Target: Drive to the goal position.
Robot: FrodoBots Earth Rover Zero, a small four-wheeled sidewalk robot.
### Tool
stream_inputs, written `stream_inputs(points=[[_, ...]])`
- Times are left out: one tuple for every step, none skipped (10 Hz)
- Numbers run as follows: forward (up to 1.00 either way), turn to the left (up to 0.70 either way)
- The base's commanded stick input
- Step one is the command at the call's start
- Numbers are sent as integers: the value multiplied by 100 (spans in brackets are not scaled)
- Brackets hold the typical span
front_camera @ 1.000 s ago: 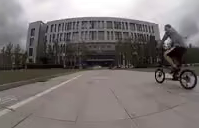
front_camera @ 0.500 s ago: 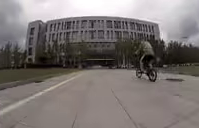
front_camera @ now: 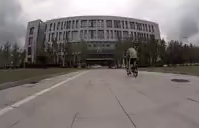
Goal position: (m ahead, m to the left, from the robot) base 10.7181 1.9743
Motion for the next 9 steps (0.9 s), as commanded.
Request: stream_inputs(points=[[70,0],[70,0],[70,0],[70,0],[70,0],[70,0],[70,0],[70,0],[70,0]])
